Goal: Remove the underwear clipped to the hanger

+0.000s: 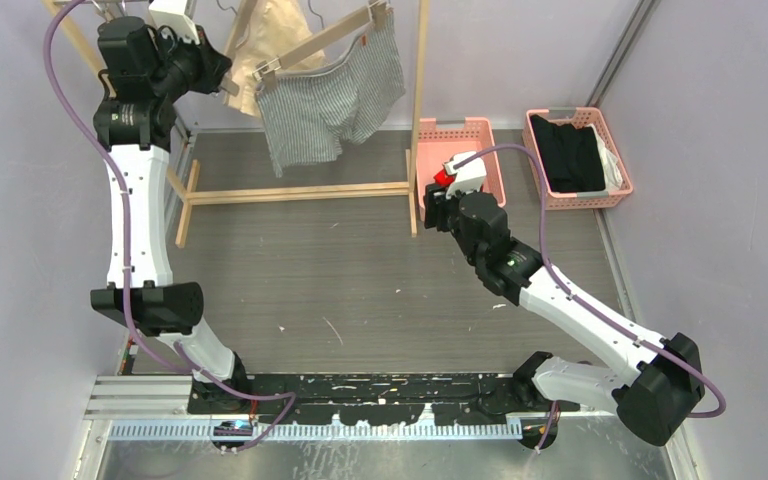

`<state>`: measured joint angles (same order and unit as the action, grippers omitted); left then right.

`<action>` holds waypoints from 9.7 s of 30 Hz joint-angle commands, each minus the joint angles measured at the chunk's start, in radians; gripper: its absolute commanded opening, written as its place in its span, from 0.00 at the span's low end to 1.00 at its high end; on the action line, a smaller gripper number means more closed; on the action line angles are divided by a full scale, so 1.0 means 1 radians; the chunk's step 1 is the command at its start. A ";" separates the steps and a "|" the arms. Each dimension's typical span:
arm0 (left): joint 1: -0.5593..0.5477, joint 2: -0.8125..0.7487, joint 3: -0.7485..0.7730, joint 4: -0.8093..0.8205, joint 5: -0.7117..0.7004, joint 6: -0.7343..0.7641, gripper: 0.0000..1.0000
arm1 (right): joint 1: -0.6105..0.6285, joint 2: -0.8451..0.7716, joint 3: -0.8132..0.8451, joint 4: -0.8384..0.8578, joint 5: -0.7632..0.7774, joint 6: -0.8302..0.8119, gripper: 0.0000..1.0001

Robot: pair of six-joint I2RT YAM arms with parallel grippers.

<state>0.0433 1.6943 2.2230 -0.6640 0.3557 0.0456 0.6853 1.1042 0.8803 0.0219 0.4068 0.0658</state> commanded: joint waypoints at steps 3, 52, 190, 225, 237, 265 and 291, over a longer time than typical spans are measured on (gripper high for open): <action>0.000 -0.069 0.026 0.121 -0.047 -0.003 0.00 | 0.007 -0.005 -0.011 0.064 0.026 -0.007 0.61; 0.000 -0.827 -0.690 -0.345 -0.244 0.076 0.00 | 0.006 0.002 -0.032 0.109 -0.038 0.005 0.66; -0.154 -0.925 -1.256 0.595 0.544 -0.636 0.07 | -0.061 0.359 0.315 0.909 -0.971 0.546 0.01; -0.153 -0.918 -1.412 0.751 0.545 -0.606 0.71 | -0.030 0.266 0.282 0.958 -1.014 0.596 0.01; -0.154 -0.906 -1.491 1.040 0.664 -0.780 0.51 | -0.024 0.278 0.294 0.964 -1.001 0.605 0.01; -0.154 -0.930 -1.534 0.993 0.656 -0.751 0.64 | -0.024 0.273 0.310 0.960 -0.993 0.605 0.01; -0.154 -0.909 -1.483 1.152 0.662 -0.859 0.52 | -0.012 0.267 0.290 0.962 -0.998 0.608 0.01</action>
<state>-0.1093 0.8188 0.6712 0.4461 1.0569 -0.7929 0.6617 1.4029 1.1416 0.9272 -0.5701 0.6907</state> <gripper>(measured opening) 0.458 0.211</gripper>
